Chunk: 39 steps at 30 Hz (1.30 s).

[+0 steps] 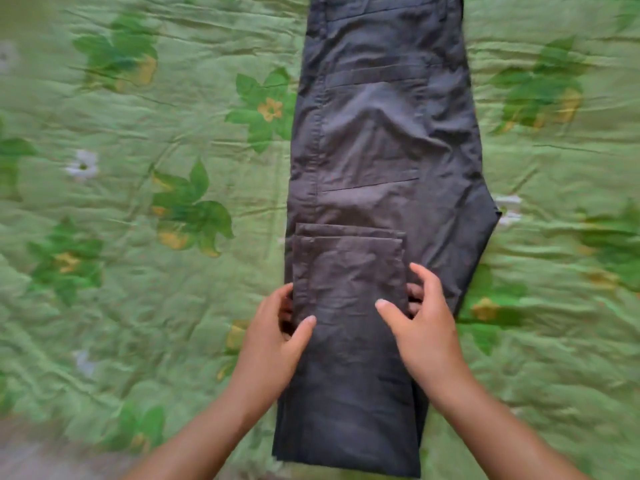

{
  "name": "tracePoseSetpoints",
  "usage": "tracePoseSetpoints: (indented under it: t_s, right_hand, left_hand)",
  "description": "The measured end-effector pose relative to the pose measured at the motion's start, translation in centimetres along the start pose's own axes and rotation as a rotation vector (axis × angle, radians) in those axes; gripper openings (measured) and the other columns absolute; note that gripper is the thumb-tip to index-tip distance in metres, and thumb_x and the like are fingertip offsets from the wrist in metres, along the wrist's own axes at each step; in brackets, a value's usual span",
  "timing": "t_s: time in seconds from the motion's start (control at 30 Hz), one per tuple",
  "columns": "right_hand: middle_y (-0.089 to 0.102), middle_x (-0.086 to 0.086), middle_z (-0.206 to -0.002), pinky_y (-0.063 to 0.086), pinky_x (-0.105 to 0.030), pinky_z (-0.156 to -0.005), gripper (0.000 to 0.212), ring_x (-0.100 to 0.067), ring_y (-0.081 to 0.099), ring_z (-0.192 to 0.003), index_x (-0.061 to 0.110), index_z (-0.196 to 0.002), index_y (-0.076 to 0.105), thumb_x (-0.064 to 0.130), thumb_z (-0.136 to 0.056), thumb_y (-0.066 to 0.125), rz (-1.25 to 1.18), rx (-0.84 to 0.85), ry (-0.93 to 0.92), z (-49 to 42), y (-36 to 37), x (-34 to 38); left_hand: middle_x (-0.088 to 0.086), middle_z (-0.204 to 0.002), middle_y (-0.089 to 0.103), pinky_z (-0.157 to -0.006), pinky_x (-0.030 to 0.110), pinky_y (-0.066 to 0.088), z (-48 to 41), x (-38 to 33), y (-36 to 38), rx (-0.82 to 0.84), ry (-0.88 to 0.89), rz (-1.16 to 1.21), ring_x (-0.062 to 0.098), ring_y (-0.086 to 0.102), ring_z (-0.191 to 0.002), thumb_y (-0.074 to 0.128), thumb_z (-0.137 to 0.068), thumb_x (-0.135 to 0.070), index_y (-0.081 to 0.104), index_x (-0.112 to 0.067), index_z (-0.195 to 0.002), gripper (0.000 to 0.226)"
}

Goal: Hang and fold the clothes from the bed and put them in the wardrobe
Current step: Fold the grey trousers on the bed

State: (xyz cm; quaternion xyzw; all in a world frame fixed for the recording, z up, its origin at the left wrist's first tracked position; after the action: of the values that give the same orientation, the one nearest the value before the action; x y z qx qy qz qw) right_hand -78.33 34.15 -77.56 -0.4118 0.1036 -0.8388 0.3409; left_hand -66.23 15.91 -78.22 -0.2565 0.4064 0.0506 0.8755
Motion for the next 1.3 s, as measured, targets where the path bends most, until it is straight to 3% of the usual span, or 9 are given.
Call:
tracePoseSetpoints:
  t_s: [0.2, 0.4, 0.57, 0.7, 0.77, 0.93, 1.07, 1.2, 1.3]
  right_hand:
    - [0.077, -0.009, -0.09, 0.055, -0.025, -0.064, 0.021, -0.016, 0.073, -0.076, 0.011, -0.103, 0.061, 0.002, -0.087, 0.073, -0.438, 0.092, 0.216, -0.6, -0.2, 0.1]
    - [0.073, -0.004, -0.083, 0.051, -0.028, -0.066, 0.013, -0.018, 0.066, -0.077, 0.017, -0.095, 0.062, 0.005, -0.093, 0.065, -0.394, 0.228, 0.157, -3.4, -1.2, 2.7]
    - [0.075, -0.007, -0.091, 0.054, -0.033, -0.076, 0.014, -0.019, 0.068, -0.086, 0.013, -0.1, 0.068, 0.005, -0.098, 0.058, -0.34, 0.251, 0.091, -4.1, -0.7, 2.8]
    - [0.076, -0.001, -0.092, 0.055, -0.038, -0.081, 0.019, -0.019, 0.068, -0.087, 0.015, -0.1, 0.069, 0.001, -0.098, 0.056, -0.416, 0.252, 0.068, -3.2, -1.3, 3.0]
    - [0.074, -0.003, -0.091, 0.052, -0.04, -0.08, 0.019, -0.021, 0.065, -0.087, 0.014, -0.096, 0.068, -0.001, -0.097, 0.056, -0.374, 0.247, -0.025, -3.7, -2.0, 4.6]
    - [0.072, -0.016, -0.101, 0.054, -0.05, -0.086, 0.008, -0.02, 0.064, -0.091, 0.012, -0.099, 0.065, 0.008, -0.094, 0.06, -0.223, 0.139, -0.322, -11.0, -4.1, 13.5]
    - [0.074, -0.005, -0.109, 0.057, -0.05, -0.084, 0.021, -0.025, 0.071, -0.099, 0.019, -0.108, 0.066, 0.029, -0.09, 0.067, -0.114, 0.213, -0.126, -14.9, -3.8, 14.6]
    - [0.07, -0.021, -0.117, 0.051, -0.048, -0.075, 0.023, -0.034, 0.069, -0.099, 0.007, -0.115, 0.065, 0.018, -0.094, 0.067, -0.154, 0.282, 0.047, -12.0, -2.9, 9.2]
    - [0.068, -0.027, -0.113, 0.043, -0.044, -0.074, 0.021, -0.03, 0.061, -0.089, 0.003, -0.112, 0.064, 0.013, -0.093, 0.067, -0.229, 0.281, 0.127, -7.3, -3.2, 4.6]
  left_hand:
    - [-0.004, -0.106, 0.074, -0.092, 0.039, 0.056, -1.2, -1.6, 0.6, 0.04, -0.122, 0.174, 0.011, 0.071, -0.097, 0.07, -0.088, -0.022, 0.069, -0.026, -0.103, 0.015]
    - [0.003, -0.12, 0.058, -0.085, 0.019, 0.053, -3.4, -4.4, -0.7, -0.094, -0.001, 0.132, 0.001, 0.062, -0.1, 0.074, -0.086, -0.003, 0.066, -0.022, -0.098, 0.024]
    - [0.009, -0.095, 0.075, -0.083, 0.033, 0.055, -4.6, -4.0, -0.2, 0.017, -0.188, 0.393, 0.018, 0.069, -0.083, 0.074, -0.086, -0.002, 0.055, -0.019, -0.117, 0.04]
    - [0.007, -0.088, 0.073, -0.076, 0.034, 0.053, -4.4, -3.8, -1.3, 0.127, -0.181, 0.339, 0.02, 0.064, -0.084, 0.072, -0.088, -0.001, 0.067, -0.008, -0.094, 0.011]
    - [0.006, -0.084, 0.065, -0.066, 0.033, 0.046, -5.4, -4.9, -2.1, 0.163, -0.166, 0.324, 0.018, 0.058, -0.079, 0.07, -0.09, -0.004, 0.061, -0.01, -0.088, 0.012]
    - [-0.001, -0.078, 0.064, -0.069, 0.04, 0.05, -13.9, -12.4, -3.8, 0.129, -0.017, 0.351, 0.016, 0.062, -0.072, 0.066, -0.095, -0.01, 0.057, -0.02, -0.086, 0.016]
    - [-0.009, -0.085, 0.07, -0.063, 0.027, 0.056, -16.9, -13.6, -3.6, 0.35, -0.226, 0.242, 0.007, 0.066, -0.074, 0.069, -0.094, -0.022, 0.062, -0.022, -0.101, 0.01]
    - [0.001, -0.1, 0.058, -0.075, 0.033, 0.053, -14.0, -10.3, -3.3, 0.346, -0.344, 0.116, 0.014, 0.053, -0.09, 0.07, -0.093, -0.018, 0.058, -0.018, -0.119, 0.029]
    - [0.001, -0.096, 0.066, -0.066, 0.026, 0.052, -8.5, -6.6, -2.9, 0.409, -0.377, 0.114, 0.012, 0.06, -0.086, 0.067, -0.095, -0.014, 0.064, -0.017, -0.106, 0.012]
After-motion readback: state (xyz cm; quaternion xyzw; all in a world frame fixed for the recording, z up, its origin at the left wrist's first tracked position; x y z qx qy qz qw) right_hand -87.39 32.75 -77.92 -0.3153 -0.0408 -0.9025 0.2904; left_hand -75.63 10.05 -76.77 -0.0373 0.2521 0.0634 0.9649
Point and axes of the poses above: each hand's wrist, its own z-axis away from the middle knuckle, its own y-axis out of the palm, x = y × z, the point moved 3 cm from there along -z, towards the middle knuckle
